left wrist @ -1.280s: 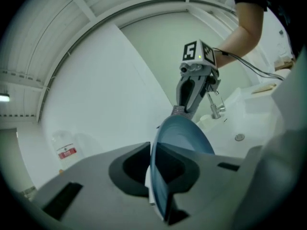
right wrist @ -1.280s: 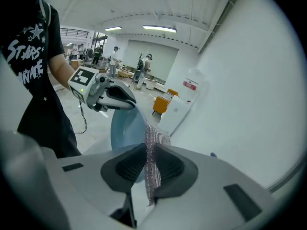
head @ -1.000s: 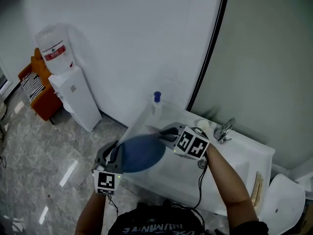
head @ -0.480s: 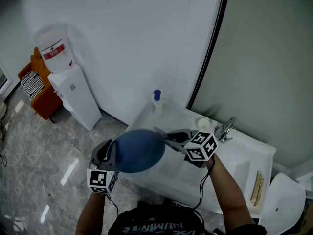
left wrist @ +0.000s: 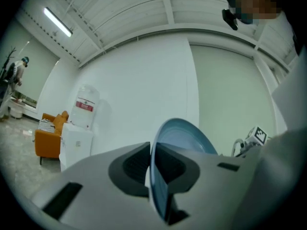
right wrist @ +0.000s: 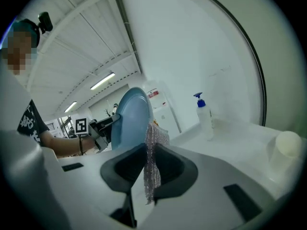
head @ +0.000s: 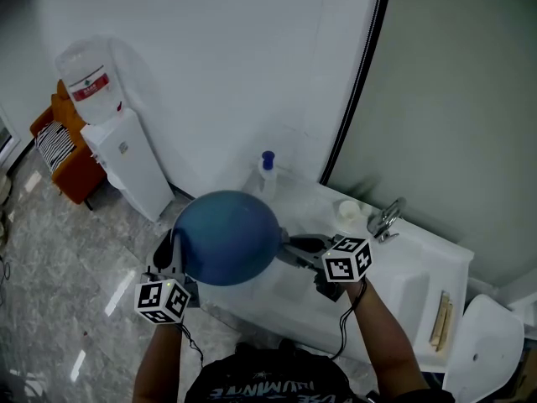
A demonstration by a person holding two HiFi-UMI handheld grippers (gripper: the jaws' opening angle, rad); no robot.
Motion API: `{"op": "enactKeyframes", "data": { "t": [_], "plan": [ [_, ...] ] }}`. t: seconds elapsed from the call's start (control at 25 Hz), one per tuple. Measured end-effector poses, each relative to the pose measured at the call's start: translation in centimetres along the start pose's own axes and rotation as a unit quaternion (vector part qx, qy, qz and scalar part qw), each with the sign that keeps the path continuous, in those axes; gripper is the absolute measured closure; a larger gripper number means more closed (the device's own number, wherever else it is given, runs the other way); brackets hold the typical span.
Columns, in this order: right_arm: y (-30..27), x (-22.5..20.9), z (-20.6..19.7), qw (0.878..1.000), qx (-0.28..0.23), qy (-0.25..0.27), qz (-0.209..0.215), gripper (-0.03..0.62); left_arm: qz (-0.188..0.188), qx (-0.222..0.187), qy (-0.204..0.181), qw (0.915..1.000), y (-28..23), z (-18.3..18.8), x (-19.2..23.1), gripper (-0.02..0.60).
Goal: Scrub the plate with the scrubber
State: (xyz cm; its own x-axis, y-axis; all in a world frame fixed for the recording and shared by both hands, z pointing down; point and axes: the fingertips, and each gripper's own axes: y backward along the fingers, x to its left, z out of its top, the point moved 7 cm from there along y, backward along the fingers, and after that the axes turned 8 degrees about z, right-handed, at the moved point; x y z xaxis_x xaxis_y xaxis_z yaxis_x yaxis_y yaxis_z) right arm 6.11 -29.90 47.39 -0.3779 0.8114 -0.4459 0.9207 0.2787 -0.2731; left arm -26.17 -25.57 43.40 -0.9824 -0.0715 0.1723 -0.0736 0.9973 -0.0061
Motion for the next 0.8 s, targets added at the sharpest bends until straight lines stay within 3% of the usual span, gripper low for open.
{"op": "enactKeyframes", "data": {
  "t": [0.24, 0.56, 0.68, 0.8],
  "plan": [
    [-1.3, 1.1, -2.2, 0.997, -0.028, -0.061, 0.025, 0.517, 0.047, -0.017, 0.078, 0.9957, -0.4, 0.2, 0.4, 0.552],
    [-3.4, 2.8, -3.4, 0.99, -0.055, -0.114, 0.06, 0.517, 0.074, -0.018, 0.145, 0.9865, -0.7, -0.5, -0.1, 0.552],
    [-3.6, 3.1, -4.2, 0.987, -0.059, -0.137, 0.063, 0.517, 0.073, -0.014, 0.187, 0.9795, -0.6, -0.7, 0.2, 0.552],
    [-3.7, 3.0, -5.9, 0.971, -0.082, -0.208, 0.078, 0.517, 0.047, -0.018, 0.205, 0.9775, -0.8, -0.3, -0.4, 0.552]
  ]
}}
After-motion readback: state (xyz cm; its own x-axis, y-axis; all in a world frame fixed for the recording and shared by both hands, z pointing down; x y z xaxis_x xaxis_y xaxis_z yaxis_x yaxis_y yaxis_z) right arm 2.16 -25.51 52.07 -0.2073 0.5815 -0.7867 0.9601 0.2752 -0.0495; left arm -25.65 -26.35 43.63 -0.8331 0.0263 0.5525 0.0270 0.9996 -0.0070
